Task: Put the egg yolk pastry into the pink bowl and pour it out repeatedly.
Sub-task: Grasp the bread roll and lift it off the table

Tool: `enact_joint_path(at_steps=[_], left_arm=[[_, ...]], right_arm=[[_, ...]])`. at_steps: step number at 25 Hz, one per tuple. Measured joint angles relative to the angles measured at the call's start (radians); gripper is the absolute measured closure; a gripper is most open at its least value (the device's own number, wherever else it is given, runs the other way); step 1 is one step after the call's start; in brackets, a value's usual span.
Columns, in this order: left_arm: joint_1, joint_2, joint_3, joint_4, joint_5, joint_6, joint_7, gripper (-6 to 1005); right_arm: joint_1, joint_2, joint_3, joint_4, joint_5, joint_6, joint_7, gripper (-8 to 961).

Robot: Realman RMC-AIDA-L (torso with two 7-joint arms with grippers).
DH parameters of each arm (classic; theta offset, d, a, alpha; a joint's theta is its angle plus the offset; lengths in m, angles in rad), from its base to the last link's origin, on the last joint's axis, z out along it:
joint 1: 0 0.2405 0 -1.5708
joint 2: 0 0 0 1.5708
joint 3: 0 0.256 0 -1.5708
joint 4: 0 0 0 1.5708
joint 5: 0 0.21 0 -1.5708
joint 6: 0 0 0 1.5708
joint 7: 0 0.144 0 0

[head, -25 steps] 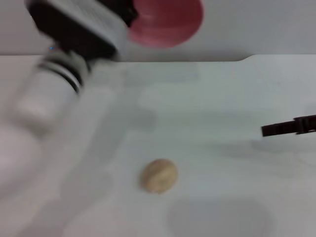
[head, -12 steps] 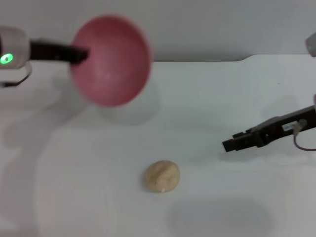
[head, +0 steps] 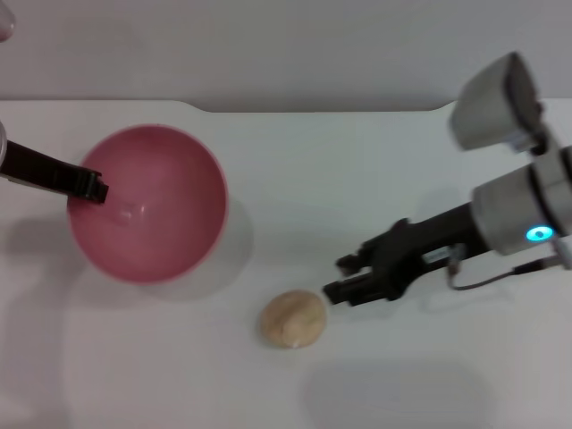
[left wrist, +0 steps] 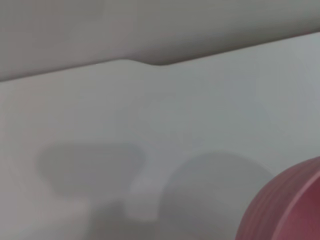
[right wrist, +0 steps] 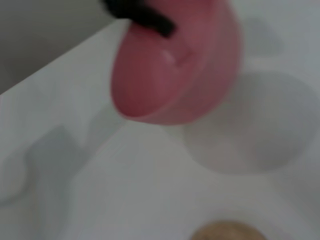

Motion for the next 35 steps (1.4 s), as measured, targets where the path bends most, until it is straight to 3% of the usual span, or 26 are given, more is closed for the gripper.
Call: enact_joint_path(at_steps=[10,20,30,35], left_arm=[[-0.01,-0.002,0.01,0.004,-0.001,0.027,0.003,1000],[-0.011,-0.002,0.01,0.001,-0.001,0.015,0.004,999],[-0.028,-0.002,0.014,-0.011,-0.001,0.016,0.007,999],[-0.047,-0.002,0.035,-0.028,-0.001,0.016,0.008,1000]], right_arm=[[0.095,0.002,-0.245,0.116,0.039,0.181,-0.016,454],[0.102,0.004,-0.455,0.131,0.044,0.343,-0.014,470],[0.102,0.003,-0.452,0.144,0.045,0.357,-0.008,546],[0.072,0.0,-0.381,0.142,0.081,0.354,-0.001,604]])
